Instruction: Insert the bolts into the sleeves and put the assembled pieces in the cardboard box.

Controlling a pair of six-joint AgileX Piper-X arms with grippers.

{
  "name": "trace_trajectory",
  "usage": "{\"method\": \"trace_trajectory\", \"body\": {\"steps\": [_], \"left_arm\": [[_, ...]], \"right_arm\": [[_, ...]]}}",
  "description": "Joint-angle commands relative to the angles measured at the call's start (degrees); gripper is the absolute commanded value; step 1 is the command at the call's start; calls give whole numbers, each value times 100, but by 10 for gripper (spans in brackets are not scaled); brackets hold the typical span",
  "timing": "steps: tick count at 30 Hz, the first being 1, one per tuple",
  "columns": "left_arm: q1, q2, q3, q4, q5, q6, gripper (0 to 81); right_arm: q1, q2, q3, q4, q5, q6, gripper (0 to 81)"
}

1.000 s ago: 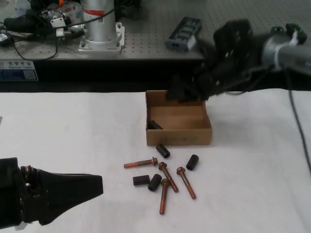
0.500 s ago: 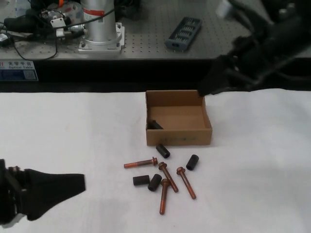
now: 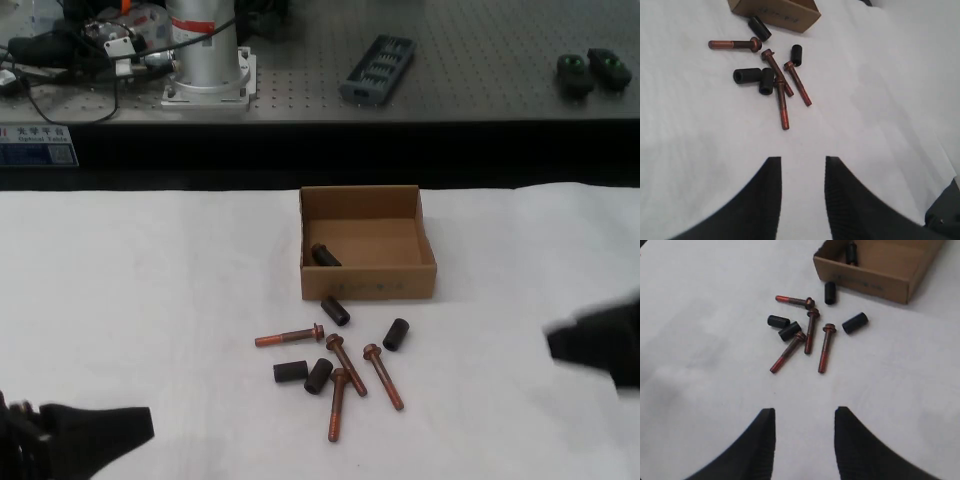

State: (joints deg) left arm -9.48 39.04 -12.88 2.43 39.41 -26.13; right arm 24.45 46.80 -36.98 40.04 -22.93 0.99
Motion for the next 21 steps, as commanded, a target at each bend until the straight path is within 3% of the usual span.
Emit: {"method": "trace_trajectory", "body": {"steps": [1, 9, 21], "left_arm": [[11, -55, 443, -1252, -50, -624, 223], [11, -55, 944, -1668, -137, -824, 223], [11, -55, 957, -1754, -137, -938, 223]], "right_arm": [[-12, -1071, 1007, -731, 498, 591, 297], [-12, -2488, 2559, -1396, 916, 1435, 297], [-12, -2689, 2703, -1515, 900, 1944, 297]]}}
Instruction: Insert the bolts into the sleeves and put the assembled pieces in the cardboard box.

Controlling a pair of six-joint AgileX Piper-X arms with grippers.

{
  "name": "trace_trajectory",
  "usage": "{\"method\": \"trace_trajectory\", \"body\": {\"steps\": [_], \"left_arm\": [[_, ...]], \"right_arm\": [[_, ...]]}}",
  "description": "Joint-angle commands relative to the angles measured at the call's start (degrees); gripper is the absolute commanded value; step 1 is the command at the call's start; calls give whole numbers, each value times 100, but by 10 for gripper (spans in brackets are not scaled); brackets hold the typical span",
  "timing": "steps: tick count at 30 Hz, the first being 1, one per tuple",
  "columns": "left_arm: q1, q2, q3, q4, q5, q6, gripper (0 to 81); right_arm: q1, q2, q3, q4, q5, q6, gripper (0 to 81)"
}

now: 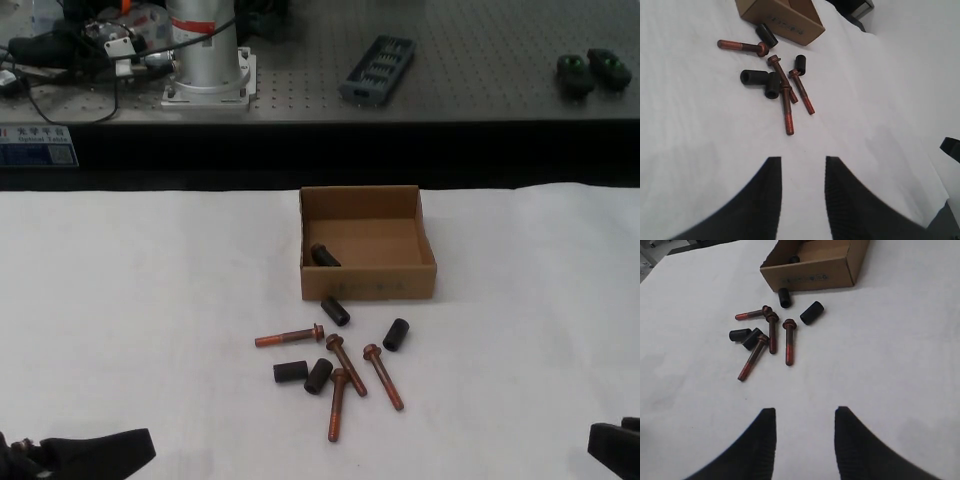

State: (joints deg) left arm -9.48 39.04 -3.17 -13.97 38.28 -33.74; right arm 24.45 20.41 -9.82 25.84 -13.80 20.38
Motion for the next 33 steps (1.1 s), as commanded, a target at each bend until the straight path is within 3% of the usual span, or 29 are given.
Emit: {"method": "trace_trajectory", "body": {"steps": [1, 7, 12, 17, 25, 33], "left_arm": [[11, -55, -14, -115, -23, -259, 223], [11, -55, -14, -133, -23, -658, 223], [11, -55, -14, -325, 88, -656, 223], [11, -55, -14, -936, 308, -705, 223], [11, -55, -14, -1604, 307, -1001, 223], [11, -55, -14, -1616, 310, -1023, 223]], "right_arm": [[-12, -50, -13, -94, -28, 112, 297], [-12, 52, -65, -94, -140, 336, 295], [-12, 815, -317, -110, -490, 528, 295], [-12, 2331, -966, -329, -655, 401, 295], [36, 5192, -2919, -348, -1159, 369, 295], [39, 7008, -4501, -338, -1159, 2175, 295]]}}
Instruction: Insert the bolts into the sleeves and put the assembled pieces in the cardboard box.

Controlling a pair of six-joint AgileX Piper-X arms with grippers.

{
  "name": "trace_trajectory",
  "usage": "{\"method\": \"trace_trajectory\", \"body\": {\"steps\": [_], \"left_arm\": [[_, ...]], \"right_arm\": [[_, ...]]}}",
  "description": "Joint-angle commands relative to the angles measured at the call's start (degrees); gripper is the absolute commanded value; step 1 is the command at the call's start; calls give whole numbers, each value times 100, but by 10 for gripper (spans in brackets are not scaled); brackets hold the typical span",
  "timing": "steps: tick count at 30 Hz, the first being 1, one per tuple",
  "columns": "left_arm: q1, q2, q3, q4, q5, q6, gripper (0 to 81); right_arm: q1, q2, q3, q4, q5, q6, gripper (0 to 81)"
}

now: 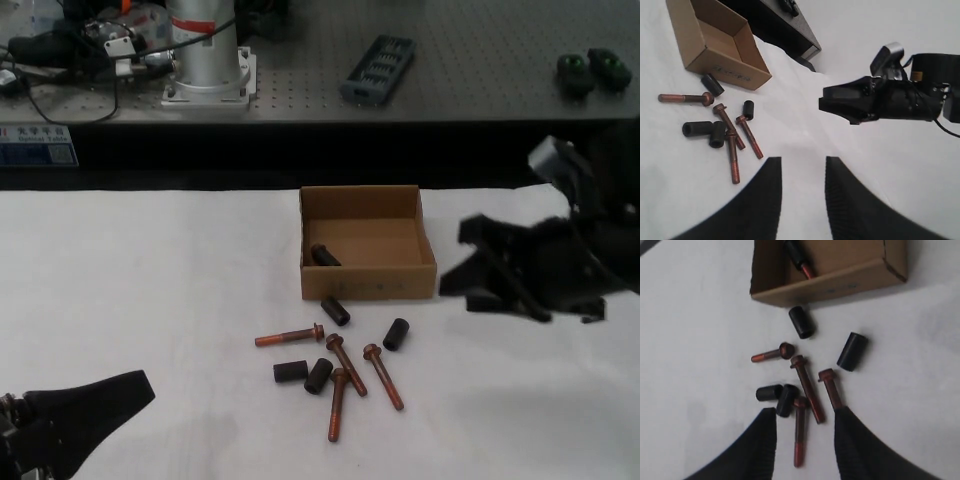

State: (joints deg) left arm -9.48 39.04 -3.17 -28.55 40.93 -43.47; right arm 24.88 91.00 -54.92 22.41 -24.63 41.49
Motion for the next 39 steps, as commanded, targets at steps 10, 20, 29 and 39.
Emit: {"method": "trace_trajectory", "body": {"steps": [10, 20, 29, 39], "left_arm": [[11, -55, -14, -352, 45, -152, 223], [11, -55, -14, -603, 45, -155, 223], [11, -55, -14, -631, 6, -155, 223], [11, -55, -14, -631, 19, -155, 223]], "right_arm": [[234, 1329, -839, 44, 275, 1540, 295], [328, 1666, -882, 198, 398, 2661, 295], [478, 1874, -882, 239, 430, 2687, 295], [622, 2155, -882, -214, 326, 2833, 295]]}}
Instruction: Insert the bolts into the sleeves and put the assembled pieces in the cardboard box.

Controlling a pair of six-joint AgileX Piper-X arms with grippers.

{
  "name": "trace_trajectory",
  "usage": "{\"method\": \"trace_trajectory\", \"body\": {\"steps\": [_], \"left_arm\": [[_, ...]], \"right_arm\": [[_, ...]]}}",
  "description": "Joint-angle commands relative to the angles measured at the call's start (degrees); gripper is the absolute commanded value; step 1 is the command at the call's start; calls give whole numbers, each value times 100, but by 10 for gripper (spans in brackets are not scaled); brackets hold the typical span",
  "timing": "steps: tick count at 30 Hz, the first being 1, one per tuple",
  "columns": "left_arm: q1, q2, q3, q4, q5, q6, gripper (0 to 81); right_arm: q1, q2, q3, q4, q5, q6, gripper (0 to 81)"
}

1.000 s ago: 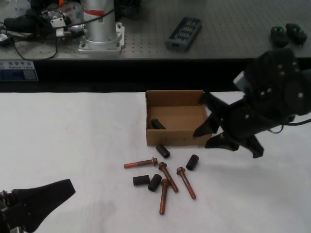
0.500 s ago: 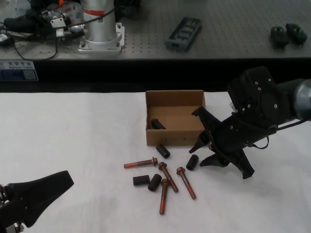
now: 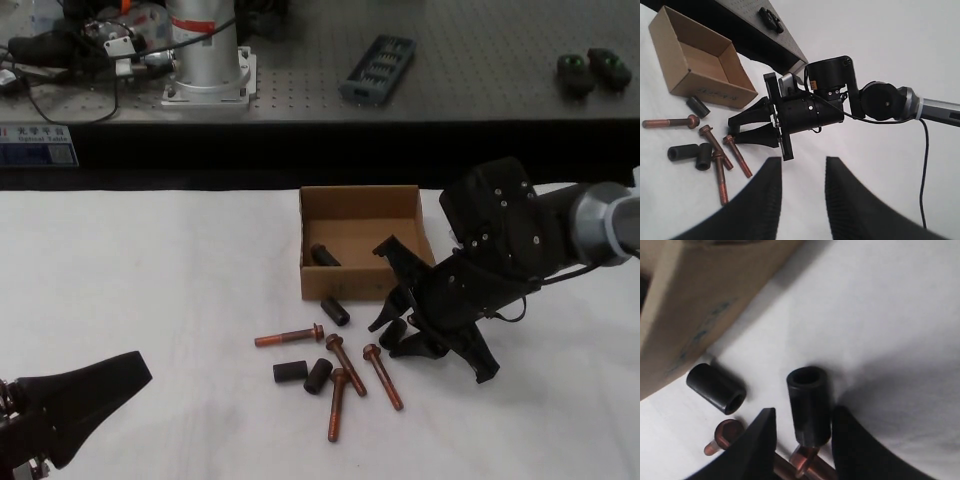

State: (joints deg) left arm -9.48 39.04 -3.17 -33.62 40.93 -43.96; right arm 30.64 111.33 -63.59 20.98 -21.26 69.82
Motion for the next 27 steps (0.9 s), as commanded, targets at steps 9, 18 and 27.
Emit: {"method": "trace_trajectory", "body": {"steps": [9, 18, 27], "left_arm": [[11, -55, -14, -124, 19, -106, 223], [11, -55, -14, -124, 19, -106, 223], [11, -55, -14, -113, -208, 7, 223]], "right_arm": [[21, 122, -15, -71, 13, 0, 160], [-97, 122, -15, -366, -121, -157, 15], [-139, -593, 5, -471, -94, -1527, 15]]}}
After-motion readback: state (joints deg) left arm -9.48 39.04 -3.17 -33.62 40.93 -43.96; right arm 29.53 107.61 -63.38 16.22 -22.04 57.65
